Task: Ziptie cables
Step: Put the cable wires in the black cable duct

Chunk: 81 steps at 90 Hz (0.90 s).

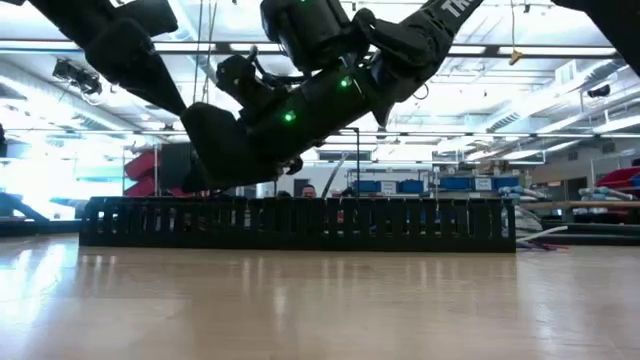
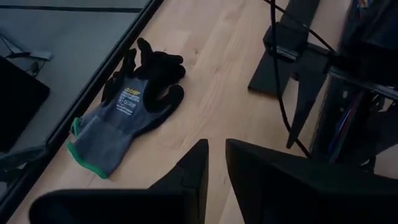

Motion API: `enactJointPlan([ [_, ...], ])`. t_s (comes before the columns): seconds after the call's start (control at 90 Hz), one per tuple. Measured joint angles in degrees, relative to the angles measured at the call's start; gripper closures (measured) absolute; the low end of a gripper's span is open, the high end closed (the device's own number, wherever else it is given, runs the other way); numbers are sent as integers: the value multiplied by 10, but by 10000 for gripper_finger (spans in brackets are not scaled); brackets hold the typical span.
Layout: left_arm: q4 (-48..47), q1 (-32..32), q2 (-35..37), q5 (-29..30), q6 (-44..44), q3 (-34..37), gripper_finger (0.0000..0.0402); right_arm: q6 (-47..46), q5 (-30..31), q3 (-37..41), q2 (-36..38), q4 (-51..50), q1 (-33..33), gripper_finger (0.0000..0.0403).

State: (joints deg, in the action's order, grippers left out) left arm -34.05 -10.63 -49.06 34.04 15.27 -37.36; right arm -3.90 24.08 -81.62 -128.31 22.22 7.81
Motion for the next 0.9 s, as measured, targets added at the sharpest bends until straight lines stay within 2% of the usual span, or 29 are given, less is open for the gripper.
enactJointPlan([
  [0.167, 9, 0, 0, 0, 0, 0, 351, 0, 4, 0, 0, 6, 0, 204],
  [0.367, 16, 0, 0, 0, 0, 0, 351, -18, -1, -9, -46, 54, 1, 220],
  [0.689, 15, 0, 0, -1, 1, 0, 351, 11, 25, -12, -39, 22, 16, 231],
  [0.778, 17, 0, 0, 0, 2, 0, 351, 17, 15, -11, -32, 9, 19, 231],
  [0.9, 19, 0, 0, 0, 1, 0, 351, 13, -34, -28, -26, -58, 19, 231],
])
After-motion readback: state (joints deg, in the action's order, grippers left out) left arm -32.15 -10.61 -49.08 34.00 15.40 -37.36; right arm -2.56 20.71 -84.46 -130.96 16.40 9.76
